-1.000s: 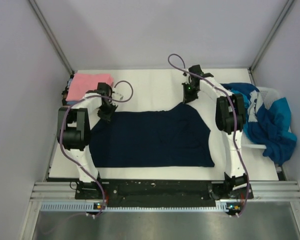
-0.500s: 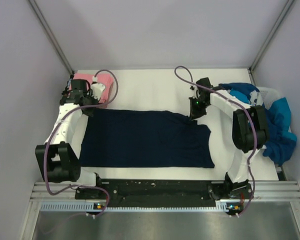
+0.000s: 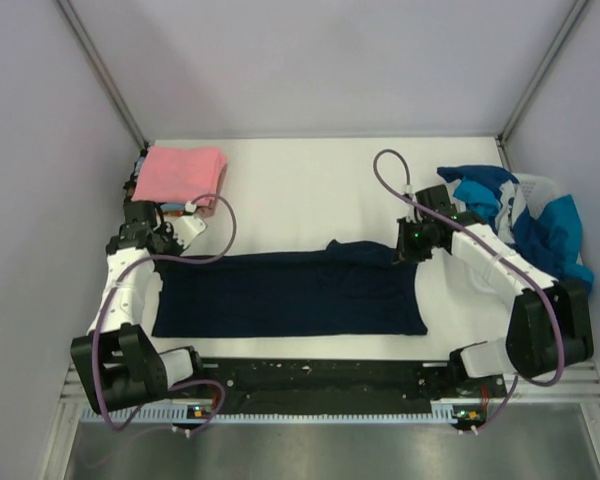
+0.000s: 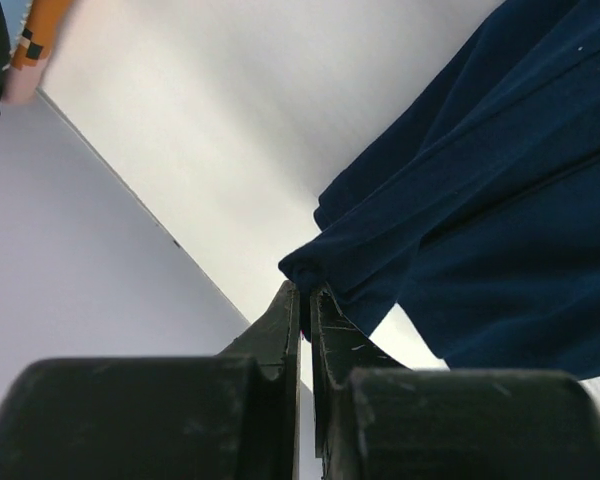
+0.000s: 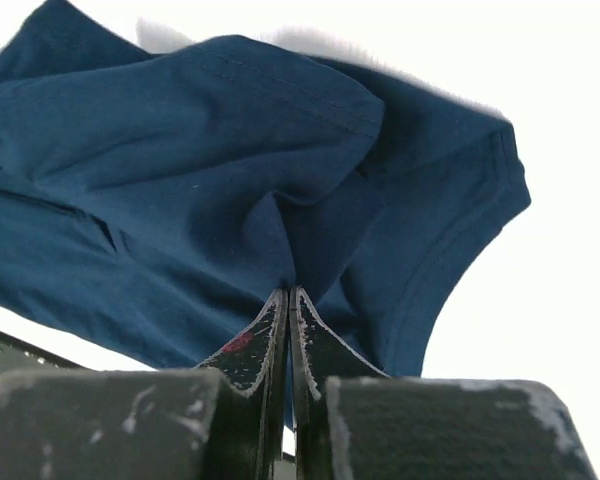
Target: Fold and stack the t-shirts
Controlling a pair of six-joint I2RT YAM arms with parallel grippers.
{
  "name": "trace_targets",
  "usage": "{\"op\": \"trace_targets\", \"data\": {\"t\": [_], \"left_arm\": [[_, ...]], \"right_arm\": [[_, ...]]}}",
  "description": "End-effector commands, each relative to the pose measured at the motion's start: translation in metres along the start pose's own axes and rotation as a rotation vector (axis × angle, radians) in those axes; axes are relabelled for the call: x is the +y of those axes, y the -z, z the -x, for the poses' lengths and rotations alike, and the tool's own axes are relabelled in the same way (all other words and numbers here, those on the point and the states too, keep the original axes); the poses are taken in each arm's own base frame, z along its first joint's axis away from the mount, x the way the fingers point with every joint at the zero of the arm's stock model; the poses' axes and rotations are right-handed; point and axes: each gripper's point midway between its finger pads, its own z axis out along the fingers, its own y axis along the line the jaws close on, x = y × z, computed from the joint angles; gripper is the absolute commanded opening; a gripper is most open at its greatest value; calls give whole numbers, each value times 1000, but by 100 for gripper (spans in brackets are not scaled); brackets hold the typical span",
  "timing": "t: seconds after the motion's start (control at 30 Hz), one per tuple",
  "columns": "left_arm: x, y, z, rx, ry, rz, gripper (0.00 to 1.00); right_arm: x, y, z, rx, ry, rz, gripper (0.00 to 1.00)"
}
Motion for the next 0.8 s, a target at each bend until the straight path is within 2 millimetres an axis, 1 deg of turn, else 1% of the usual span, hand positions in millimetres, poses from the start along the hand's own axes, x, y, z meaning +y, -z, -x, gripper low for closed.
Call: {"op": "trace_targets", "data": {"t": [0.0, 0.1, 0.2, 0.27, 0.33, 0.43, 0.53, 0.57, 0.67, 0.77], "left_arm": [[13, 0, -7, -17, -75, 26, 0], [17, -5, -11, -9, -76, 20, 0], [17, -6, -6, -25, -85, -11, 0], [9, -6, -2, -49, -105, -55, 0], [0, -6, -4, -54, -145, -88, 0], [-13, -15, -21, -12, -195, -113, 0], [-27, -20, -39, 25, -219, -163, 0], [-30, -20, -42, 31, -222, -178, 0], [-36, -20, -54, 60, -224, -223, 0], [-47, -21, -67, 103, -251, -285, 0]], "right_arm": [[7, 12, -12, -36, -3, 31, 0], [4, 15, -27, -9, -11, 26, 0], [3, 22, -36, 4, -16, 23, 0], [2, 26, -43, 18, -19, 22, 0], [5, 27, -53, 56, -25, 42, 0], [9, 19, -70, 105, -34, 64, 0], [0, 10, -86, 158, -61, 26, 0], [-3, 7, -90, 172, -72, 12, 0], [-8, 1, -97, 206, -88, -9, 0], [-12, -3, -102, 232, -93, -30, 0]]}}
